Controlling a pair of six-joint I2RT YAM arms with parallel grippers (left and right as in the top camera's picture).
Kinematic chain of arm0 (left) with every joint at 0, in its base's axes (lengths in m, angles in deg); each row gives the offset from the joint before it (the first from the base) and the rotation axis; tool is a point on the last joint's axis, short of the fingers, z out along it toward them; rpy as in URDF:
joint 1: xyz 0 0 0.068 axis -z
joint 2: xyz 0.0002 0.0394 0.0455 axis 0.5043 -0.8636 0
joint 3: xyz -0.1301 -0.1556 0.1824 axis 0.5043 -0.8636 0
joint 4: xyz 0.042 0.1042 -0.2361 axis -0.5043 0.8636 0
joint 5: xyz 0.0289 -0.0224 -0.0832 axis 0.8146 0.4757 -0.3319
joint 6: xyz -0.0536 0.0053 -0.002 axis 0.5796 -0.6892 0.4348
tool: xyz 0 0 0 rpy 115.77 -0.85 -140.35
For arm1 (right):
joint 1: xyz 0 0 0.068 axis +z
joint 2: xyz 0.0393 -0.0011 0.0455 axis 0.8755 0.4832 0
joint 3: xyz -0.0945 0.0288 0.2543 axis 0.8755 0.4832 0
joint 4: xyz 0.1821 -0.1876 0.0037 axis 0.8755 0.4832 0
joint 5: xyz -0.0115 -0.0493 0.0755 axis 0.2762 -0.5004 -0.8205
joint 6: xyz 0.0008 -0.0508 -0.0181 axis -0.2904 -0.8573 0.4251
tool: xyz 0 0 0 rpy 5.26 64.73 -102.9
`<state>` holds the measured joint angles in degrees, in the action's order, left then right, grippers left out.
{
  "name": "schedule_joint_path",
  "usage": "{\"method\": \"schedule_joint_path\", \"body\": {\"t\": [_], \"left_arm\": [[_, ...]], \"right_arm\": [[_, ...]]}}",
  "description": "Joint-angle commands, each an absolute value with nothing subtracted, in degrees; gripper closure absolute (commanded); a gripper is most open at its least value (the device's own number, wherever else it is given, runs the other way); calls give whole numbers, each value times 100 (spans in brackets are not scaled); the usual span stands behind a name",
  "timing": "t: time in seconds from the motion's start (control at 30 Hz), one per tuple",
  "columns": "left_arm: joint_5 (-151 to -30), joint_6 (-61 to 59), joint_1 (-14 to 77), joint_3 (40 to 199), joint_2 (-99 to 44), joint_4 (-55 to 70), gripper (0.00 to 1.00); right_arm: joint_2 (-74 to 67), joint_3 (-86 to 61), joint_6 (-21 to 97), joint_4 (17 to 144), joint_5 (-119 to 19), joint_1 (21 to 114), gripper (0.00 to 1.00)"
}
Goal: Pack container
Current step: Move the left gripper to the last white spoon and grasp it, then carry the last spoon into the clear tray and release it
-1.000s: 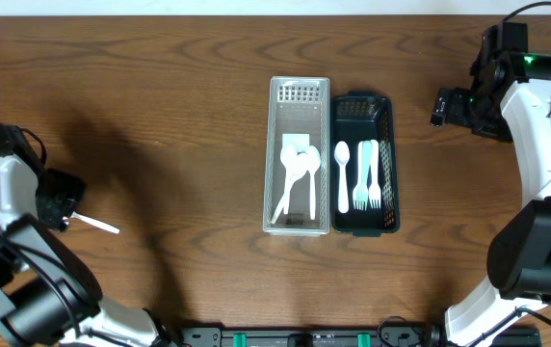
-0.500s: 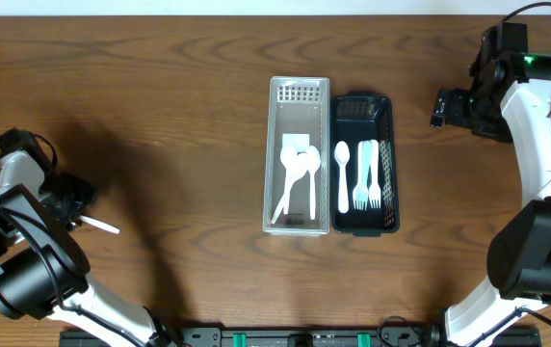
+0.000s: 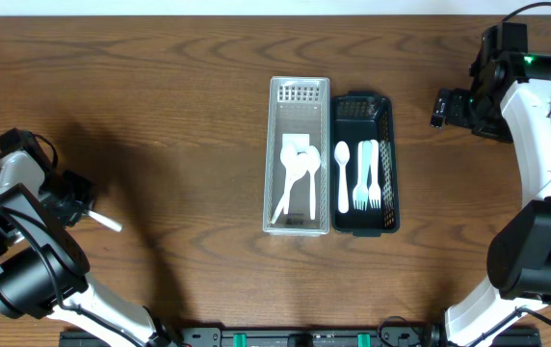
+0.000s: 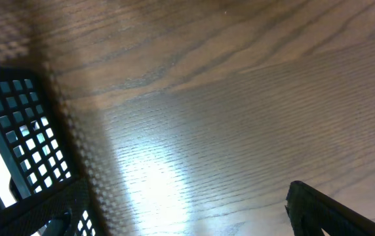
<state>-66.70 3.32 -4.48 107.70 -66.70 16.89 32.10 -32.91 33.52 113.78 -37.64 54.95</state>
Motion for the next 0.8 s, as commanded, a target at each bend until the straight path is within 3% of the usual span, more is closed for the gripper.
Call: {"method": "schedule_joint_path", "body": {"t": [0.0,0.2,0.4,0.77], "left_arm": [[-6648,288,-472,10713,-6817,1763,94],[-6672,245,-411,10715,-6731,1953,94],[-6670,26,201,10752,-5916,2158,94],[-6667,-295,3300,12164,-4157,3326,94]], "right_arm": [[3208,-3282,3264,11380,-3744,5462,1],[3208,-3282,3221,11378,-3744,5462,1],[3208,-3282,3223,11325,-3744,5462,1],[3208,-3282,3223,11196,-3744,5462,1]]}}
